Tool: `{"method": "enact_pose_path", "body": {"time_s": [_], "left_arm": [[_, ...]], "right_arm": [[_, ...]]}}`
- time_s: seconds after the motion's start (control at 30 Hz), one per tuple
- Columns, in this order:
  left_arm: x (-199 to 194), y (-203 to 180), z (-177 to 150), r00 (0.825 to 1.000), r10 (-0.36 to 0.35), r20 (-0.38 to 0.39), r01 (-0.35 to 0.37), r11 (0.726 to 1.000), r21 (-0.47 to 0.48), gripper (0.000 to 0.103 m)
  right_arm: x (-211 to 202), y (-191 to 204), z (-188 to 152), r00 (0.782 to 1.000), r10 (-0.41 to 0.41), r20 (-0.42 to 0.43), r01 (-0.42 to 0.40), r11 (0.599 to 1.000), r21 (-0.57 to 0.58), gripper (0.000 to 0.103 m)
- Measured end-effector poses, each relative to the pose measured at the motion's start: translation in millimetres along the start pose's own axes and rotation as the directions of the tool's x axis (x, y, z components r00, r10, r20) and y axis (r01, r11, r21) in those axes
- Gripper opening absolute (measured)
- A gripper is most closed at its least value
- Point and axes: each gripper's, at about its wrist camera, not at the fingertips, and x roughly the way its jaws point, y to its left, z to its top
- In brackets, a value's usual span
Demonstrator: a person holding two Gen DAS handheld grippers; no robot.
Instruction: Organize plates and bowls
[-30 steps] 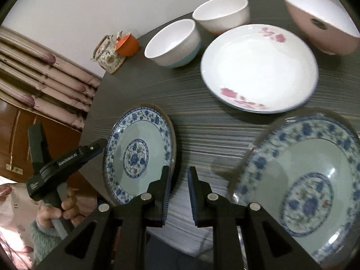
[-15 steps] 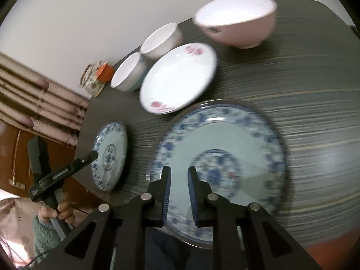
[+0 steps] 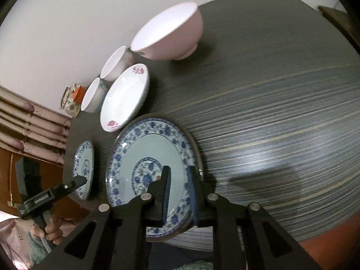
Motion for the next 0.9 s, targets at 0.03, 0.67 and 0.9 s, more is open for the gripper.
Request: {"method": "enact_pose_path", "body": {"time_s": [0.03, 0.67, 0.9], "left_arm": [[3.1, -2.4, 0.2, 1.0, -0.004, -0.008, 0.004, 1.0, -0.008, 0.032], [38.2, -14.1, -2.6, 0.995, -0.029, -0.093, 0.022, 0.997, -0.069, 0.032], [48.2, -12.5, -0.6, 0.994, -0.019, -0.106, 0.011, 0.997, -0.076, 0.031]], "right_arm": [[1.3, -2.9, -0.1, 1.0, -0.003, -0.003, 0.003, 1.0, 0.005, 0.017], [19.4, -20.8, 1.2, 0.999, 0.019, -0.043, -0.018, 1.0, 0.018, 0.017], [22.8, -19.7, 2.7, 0.999, 0.022, -0.044, -0.021, 1.0, 0.015, 0.017]]}}
